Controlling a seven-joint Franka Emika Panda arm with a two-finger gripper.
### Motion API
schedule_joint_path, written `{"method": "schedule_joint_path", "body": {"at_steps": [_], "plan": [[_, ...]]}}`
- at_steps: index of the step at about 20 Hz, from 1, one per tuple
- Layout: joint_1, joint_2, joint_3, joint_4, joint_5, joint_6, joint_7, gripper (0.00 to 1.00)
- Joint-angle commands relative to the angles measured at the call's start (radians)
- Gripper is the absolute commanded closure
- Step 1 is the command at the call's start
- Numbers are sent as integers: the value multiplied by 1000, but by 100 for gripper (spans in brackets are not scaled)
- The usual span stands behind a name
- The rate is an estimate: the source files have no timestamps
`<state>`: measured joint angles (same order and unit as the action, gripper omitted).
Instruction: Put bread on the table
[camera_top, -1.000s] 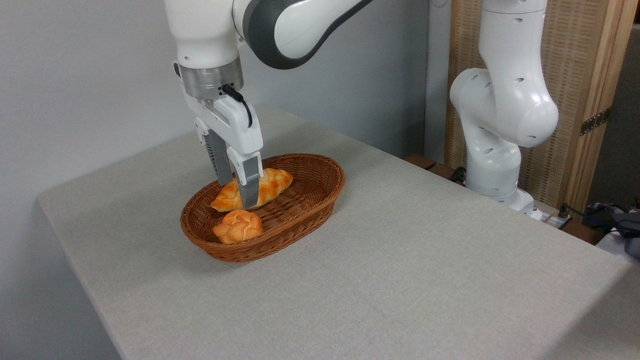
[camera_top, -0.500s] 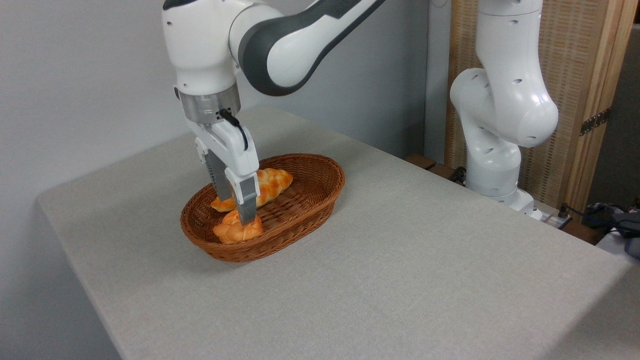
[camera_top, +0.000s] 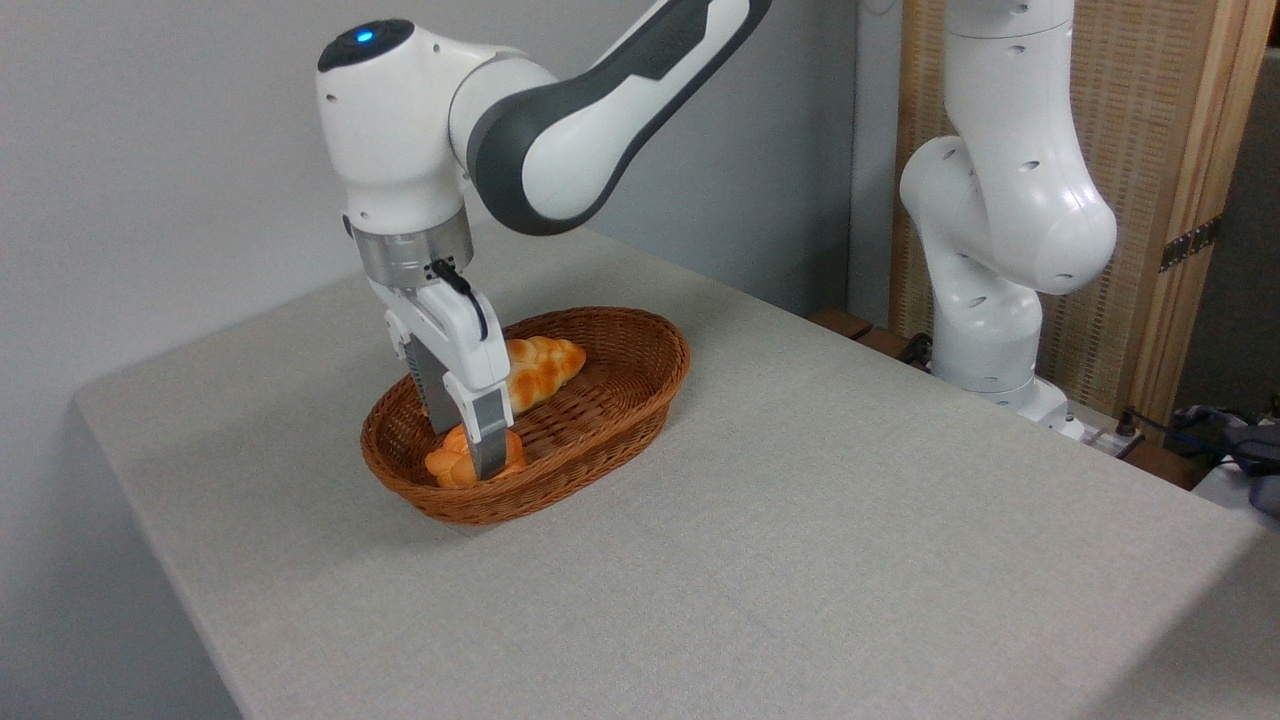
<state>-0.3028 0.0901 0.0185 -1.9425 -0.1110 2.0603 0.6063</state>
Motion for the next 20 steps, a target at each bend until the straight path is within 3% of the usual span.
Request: {"method": "schedule_joint_path", "body": {"at_steps": [1,7,9,10,11,20], "plan": [[-7,7,1,-1,16,21,0,0],[-7,8,0,-3,43,18,-2,1],[-9,8,0,-3,54,14,-2,31],[-7,8,0,-3,54,12,-2,58],[-7,8,0,-4,54,12,-2,67],[-7,6,0,-3,54,12,-2,72]]}}
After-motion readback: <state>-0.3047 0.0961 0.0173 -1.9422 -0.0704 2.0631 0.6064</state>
